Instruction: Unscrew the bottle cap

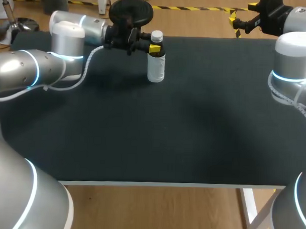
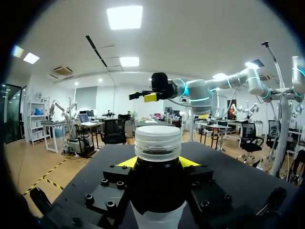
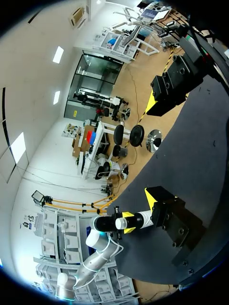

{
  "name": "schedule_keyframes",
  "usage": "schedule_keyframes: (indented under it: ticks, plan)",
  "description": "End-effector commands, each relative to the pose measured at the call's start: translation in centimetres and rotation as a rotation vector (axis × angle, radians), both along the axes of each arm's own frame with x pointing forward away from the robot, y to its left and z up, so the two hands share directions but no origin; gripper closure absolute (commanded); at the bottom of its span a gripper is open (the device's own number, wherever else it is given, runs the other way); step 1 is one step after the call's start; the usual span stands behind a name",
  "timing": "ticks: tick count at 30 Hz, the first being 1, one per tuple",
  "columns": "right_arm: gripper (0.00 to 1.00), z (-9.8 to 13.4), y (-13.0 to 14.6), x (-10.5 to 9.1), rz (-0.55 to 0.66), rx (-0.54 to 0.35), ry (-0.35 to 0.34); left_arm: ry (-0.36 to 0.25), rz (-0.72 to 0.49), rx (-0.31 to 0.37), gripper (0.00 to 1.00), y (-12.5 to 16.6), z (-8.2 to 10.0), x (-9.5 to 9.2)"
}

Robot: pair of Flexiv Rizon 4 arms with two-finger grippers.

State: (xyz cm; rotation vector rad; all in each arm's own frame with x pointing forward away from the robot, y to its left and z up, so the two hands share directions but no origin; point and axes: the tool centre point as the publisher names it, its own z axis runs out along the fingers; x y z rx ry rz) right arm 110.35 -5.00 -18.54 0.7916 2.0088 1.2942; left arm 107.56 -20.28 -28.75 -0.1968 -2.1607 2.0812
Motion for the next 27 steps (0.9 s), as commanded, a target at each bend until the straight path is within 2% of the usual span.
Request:
schedule_keyframes:
  ticks: [1,12,27]
  plan:
    - [0.00,0.01,-0.01,0.02,0.000,-0.001,0.001,-0.001,-0.015,-0.008,1.00,-0.01,-0.36,0.55]
    - [0.00,0.01,-0.01,0.02,0.000,-0.001,0.001,-0.029,-0.026,-0.011,1.00,-0.01,0.19,0.53]
    - [0.00,0.01,-0.01,0.02,0.000,-0.001,0.001,-0.007,-0.017,-0.019,1.00,0.21,-0.10,0.58]
